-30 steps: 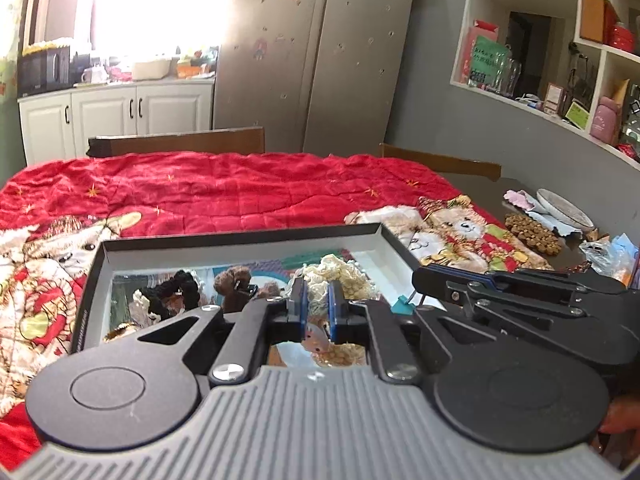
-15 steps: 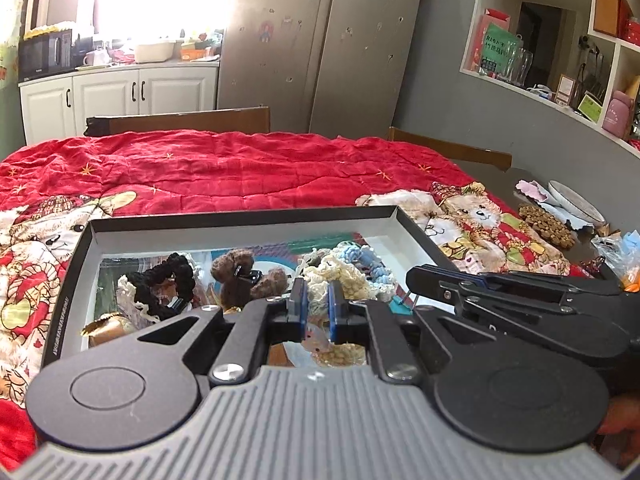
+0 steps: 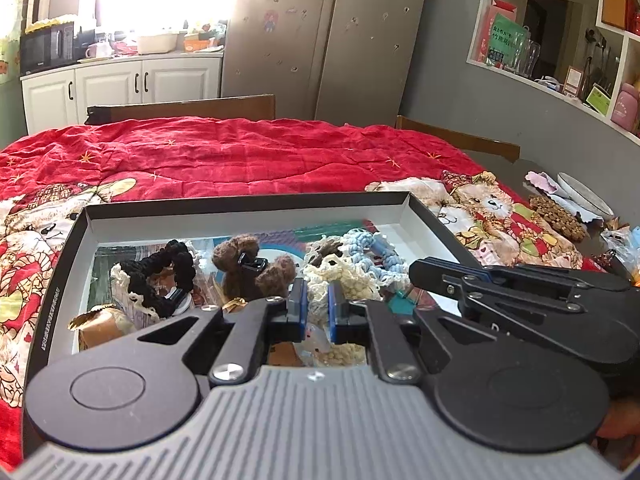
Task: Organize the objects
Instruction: 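Lower the cream crochet ring and teal binder clip down into the black box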
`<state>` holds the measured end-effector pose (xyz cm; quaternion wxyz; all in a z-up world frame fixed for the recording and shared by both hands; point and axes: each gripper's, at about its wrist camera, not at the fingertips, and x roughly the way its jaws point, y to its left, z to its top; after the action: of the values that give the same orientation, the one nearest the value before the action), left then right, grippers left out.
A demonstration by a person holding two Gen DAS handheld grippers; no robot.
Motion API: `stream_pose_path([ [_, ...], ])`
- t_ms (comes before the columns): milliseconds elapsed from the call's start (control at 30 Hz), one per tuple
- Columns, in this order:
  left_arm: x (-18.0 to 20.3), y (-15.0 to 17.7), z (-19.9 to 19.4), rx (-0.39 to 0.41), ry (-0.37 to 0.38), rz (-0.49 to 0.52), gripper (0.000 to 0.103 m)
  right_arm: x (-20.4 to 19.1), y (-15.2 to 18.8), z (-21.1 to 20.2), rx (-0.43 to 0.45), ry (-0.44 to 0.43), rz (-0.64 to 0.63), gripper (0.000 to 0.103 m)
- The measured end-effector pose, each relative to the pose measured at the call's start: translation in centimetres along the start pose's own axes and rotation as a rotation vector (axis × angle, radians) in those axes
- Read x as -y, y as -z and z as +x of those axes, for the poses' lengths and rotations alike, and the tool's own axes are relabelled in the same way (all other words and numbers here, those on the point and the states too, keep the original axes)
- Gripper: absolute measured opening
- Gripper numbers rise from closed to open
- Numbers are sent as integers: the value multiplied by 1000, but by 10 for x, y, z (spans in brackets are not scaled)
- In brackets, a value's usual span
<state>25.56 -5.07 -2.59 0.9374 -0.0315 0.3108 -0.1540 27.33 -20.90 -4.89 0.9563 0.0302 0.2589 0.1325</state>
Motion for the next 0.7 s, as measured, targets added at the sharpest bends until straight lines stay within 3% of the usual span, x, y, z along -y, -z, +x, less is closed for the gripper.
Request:
stream_pose_path([
  [700,1,5,8,-20,-21,14,14,-1,2,0,4,-3,-5,5],
])
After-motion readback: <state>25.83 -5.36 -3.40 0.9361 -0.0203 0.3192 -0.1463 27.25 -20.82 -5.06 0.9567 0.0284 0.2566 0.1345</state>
